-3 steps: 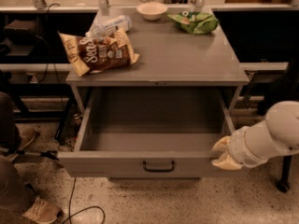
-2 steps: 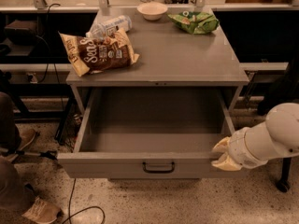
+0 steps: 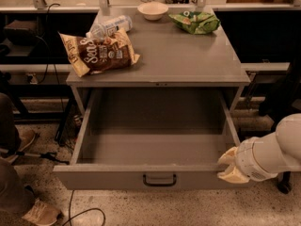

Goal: Open top drawer

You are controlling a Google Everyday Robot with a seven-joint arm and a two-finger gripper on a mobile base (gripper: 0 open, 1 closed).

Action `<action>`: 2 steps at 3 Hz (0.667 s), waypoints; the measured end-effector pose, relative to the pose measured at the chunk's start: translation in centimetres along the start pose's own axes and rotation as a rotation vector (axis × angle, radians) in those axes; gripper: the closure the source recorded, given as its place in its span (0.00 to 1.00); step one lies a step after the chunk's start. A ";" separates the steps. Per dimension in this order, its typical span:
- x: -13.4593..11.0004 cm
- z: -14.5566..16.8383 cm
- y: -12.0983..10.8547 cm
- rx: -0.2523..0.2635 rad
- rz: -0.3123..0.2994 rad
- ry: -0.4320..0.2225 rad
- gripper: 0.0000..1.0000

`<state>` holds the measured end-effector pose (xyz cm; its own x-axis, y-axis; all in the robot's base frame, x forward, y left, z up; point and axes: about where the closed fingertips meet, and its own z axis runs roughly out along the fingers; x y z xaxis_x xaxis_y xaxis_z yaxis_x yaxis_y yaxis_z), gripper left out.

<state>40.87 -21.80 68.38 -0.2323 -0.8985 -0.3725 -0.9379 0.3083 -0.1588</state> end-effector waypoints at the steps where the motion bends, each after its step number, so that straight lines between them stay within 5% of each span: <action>1: -0.1 -0.1 0.0 0.001 -0.002 0.001 0.57; 2: -0.1 -0.2 0.1 0.002 -0.004 0.002 0.36</action>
Offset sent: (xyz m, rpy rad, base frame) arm -0.0002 0.0004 0.0008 -0.0016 -0.0011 0.0011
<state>40.81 -21.70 68.57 -0.2288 -0.9006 -0.3696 -0.9383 0.3051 -0.1626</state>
